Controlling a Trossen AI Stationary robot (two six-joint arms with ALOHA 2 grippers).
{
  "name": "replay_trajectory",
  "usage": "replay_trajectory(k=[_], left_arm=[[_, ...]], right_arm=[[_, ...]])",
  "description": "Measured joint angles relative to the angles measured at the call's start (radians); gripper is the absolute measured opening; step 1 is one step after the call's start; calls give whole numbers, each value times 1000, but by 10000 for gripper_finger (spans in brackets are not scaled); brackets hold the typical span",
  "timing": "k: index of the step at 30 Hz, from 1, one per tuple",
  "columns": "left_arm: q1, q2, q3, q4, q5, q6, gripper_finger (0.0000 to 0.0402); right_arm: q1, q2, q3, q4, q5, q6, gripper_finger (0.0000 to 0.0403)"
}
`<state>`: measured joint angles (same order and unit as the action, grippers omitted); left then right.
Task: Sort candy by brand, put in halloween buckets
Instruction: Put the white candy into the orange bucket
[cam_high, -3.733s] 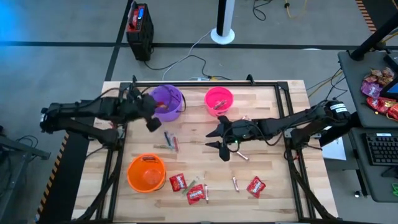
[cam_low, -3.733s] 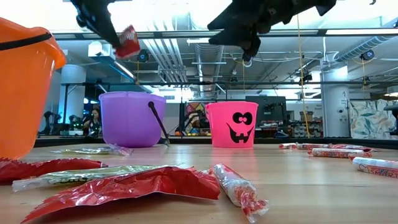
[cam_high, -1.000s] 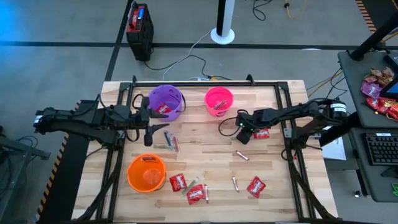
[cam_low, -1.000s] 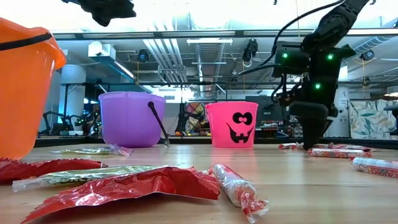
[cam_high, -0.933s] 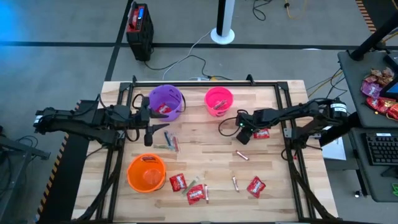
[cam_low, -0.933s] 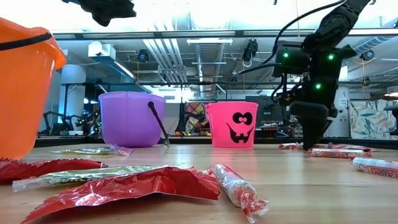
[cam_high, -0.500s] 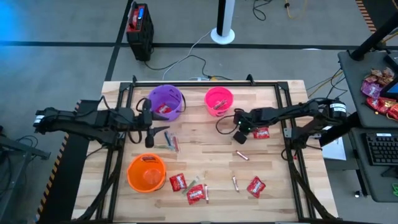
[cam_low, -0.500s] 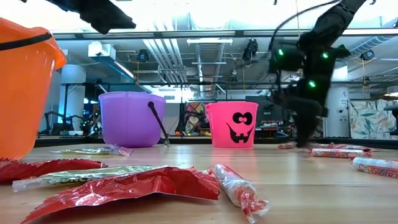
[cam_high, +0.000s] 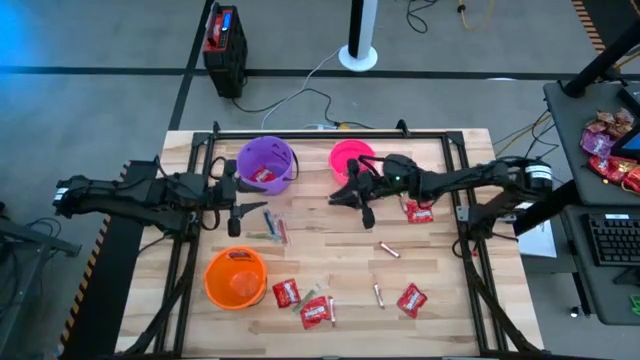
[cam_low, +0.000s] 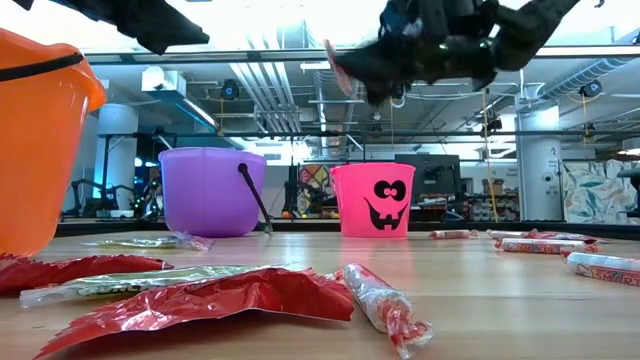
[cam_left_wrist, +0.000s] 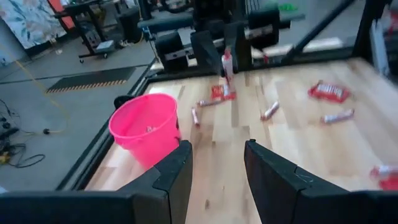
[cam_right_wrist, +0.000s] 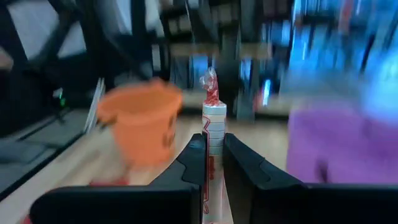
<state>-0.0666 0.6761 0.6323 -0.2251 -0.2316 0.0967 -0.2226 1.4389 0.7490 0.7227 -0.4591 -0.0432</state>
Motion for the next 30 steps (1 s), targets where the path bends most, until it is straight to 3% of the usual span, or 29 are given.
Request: replay_trajectory(k=[4,8,13,17,23,30], left_arm=[[0,-3,-20,12,32,-64,130],[1,24,-56,117,32,-83,138],[1,50,-87,238,29,-80,165],[1,65,-88,263,19,-109,193],[1,134,-91,370,13,-108,216],[4,228,-91,450,-9,-103,213]], right_arm=[[0,131,17,283,-16,-1,28],[2,294,125,490,-19,20,28],[0,438,305,498,-148,74,28],[1,482,390,498,-174,78,28],[4,527,465,486,-207,64,28],[9,531,485,486,-223,45,28]])
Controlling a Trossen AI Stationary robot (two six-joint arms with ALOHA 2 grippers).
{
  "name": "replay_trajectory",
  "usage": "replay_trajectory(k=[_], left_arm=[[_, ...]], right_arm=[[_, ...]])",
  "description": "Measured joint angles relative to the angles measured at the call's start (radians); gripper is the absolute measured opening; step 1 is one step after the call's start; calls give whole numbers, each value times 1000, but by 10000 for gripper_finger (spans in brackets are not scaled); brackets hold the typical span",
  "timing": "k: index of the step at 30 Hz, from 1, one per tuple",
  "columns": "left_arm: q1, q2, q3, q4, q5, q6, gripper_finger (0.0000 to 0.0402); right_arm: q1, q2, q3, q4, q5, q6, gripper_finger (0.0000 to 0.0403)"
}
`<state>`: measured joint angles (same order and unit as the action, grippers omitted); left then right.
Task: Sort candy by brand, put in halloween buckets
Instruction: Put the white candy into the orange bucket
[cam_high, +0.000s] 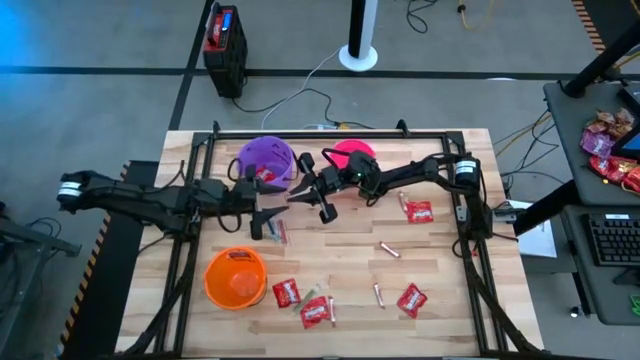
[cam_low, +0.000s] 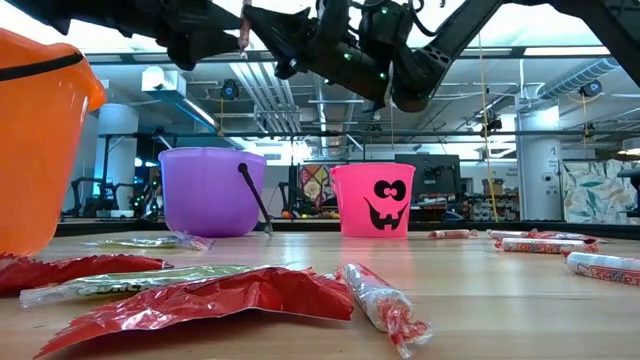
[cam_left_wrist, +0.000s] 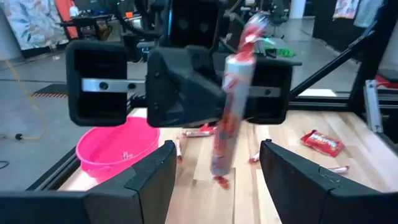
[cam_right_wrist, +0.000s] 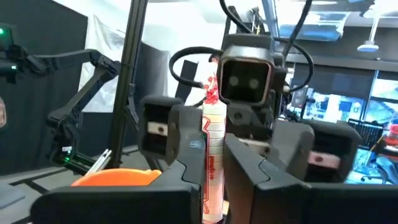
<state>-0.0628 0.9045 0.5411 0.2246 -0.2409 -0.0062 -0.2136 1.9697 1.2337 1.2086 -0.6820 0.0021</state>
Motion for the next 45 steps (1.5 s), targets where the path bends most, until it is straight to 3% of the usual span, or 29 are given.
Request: replay_trajectory(k=[10,15,20,24,28,30,33,37,40,45], left_arm=[[1,72,0,97,-11,44,175],[1,102,0,99,-11,45,111],[2,102,0,84,-13,48,22],[13,61,0,44,-19,49,27],[15,6,0,-44,-17,36,23],[14,-33,21,-156,-11,-4,23],[10,-86,119,-465,-3,-130,23],[-4,-102,322,-885,94,-277,23],[-9,-87,480,-1117,207,-313,23],[-10,-35,671,-1396,331,-421,23]], right_arm=[[5,0,2,1,0,-10,28],[6,0,2,1,2,-3,30],[3,-2,2,-41,58,17,59],[-12,-4,1,-98,82,96,95],[-28,-44,1,-260,81,136,135],[-37,-90,1,-423,84,108,155],[-60,-175,13,-754,122,-2,180],[-104,-285,66,-1158,345,-175,201],[-154,-351,91,-1281,477,-216,206],[-269,-426,86,-1323,498,-191,207]])
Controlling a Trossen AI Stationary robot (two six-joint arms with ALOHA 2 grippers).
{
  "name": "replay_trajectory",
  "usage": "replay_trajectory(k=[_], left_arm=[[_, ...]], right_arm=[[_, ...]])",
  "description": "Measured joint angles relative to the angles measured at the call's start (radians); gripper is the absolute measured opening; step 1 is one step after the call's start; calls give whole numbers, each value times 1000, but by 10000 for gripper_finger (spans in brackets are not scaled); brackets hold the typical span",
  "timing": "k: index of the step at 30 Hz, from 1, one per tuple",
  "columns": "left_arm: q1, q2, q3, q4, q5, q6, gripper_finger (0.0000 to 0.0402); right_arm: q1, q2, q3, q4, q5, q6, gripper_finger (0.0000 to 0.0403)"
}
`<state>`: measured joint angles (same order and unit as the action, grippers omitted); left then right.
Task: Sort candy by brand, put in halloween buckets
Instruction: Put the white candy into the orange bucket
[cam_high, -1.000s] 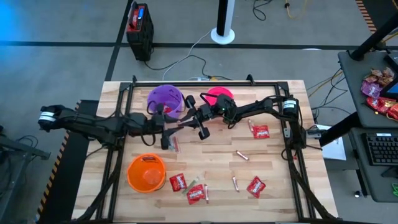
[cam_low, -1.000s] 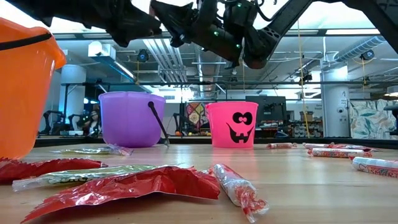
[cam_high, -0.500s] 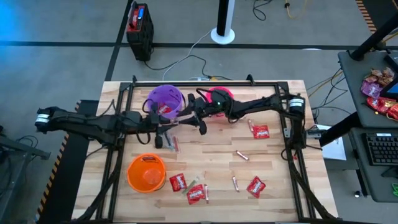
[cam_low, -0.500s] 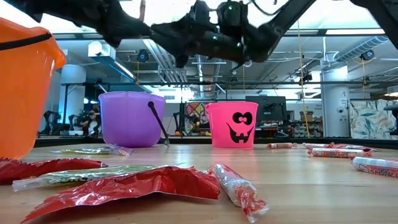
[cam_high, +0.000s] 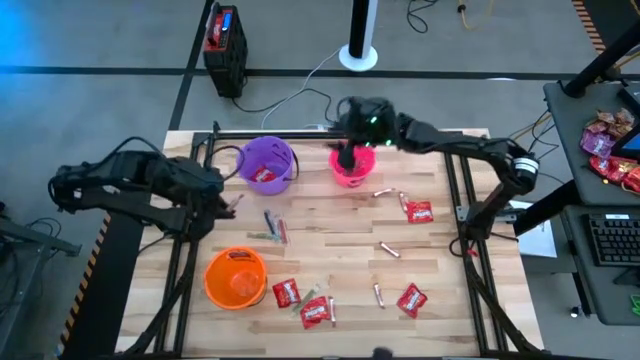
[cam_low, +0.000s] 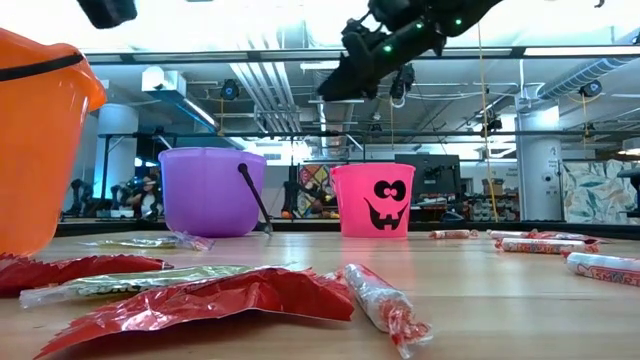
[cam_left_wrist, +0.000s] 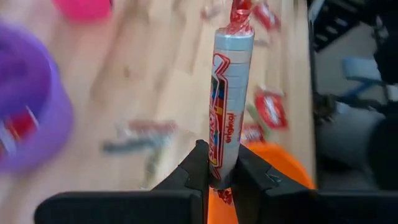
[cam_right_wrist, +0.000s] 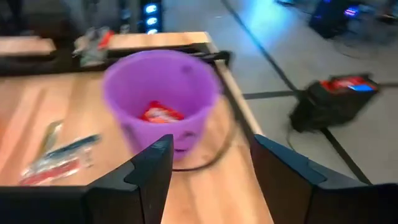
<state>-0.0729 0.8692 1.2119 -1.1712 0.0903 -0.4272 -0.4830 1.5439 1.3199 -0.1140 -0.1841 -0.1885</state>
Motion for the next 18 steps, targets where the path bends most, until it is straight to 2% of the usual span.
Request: replay_trajectory(k=[3,6,9,13,18], left_arm=[[-15,20,20,-16,81,-91,23],[-50,43,12,34,174,-170,23],[-102,75,15,82,208,-263,23],[-196,146,76,84,215,-379,23],[-321,239,171,-8,88,-372,23]], right_arm=[[-64,-25,0,9,0,68,207],[-113,-32,0,7,0,168,207],[-144,-31,0,-2,-3,277,207],[-170,-25,0,-51,-41,387,207],[-172,-25,-1,-99,-100,427,205]])
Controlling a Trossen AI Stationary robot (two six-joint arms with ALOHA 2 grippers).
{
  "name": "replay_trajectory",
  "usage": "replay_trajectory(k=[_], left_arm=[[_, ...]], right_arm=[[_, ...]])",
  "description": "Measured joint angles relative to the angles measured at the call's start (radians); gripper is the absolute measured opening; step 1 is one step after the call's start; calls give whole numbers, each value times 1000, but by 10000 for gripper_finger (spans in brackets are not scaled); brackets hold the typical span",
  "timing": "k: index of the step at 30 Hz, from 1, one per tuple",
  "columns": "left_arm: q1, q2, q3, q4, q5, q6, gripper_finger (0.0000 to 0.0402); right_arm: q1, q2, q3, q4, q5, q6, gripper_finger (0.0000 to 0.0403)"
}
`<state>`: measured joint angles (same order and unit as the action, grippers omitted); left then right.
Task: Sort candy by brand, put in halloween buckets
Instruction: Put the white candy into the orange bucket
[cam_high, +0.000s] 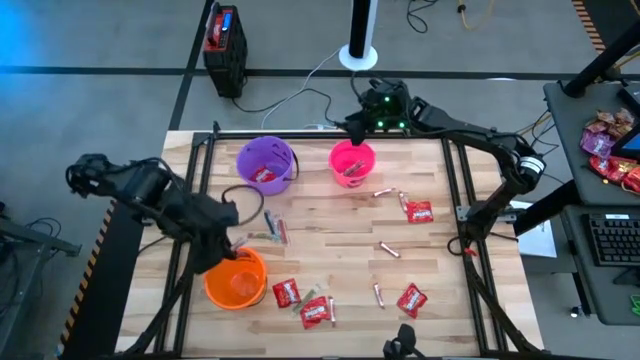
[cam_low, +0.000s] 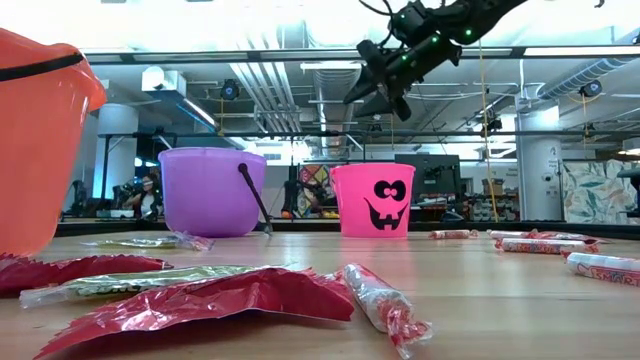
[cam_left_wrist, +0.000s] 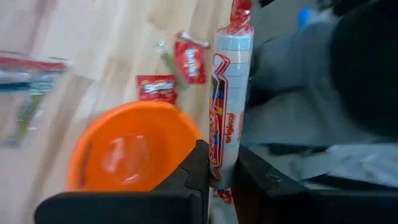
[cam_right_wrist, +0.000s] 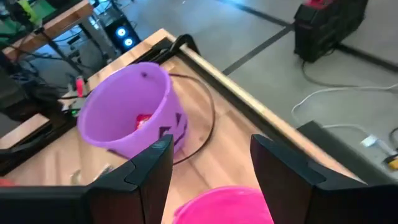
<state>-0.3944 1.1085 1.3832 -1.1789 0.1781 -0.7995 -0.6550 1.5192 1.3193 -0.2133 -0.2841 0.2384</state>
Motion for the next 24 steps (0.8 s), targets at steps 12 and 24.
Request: replay_trajectory(k=[12,24], left_arm=[[-162,-6,-71,-268,-143,136,23],[-163,-25,-190,-92,-144,233,23]], right_arm=[[0,0,0,-32,75,73,198],[-31,-5,0,-75,204,82,199]])
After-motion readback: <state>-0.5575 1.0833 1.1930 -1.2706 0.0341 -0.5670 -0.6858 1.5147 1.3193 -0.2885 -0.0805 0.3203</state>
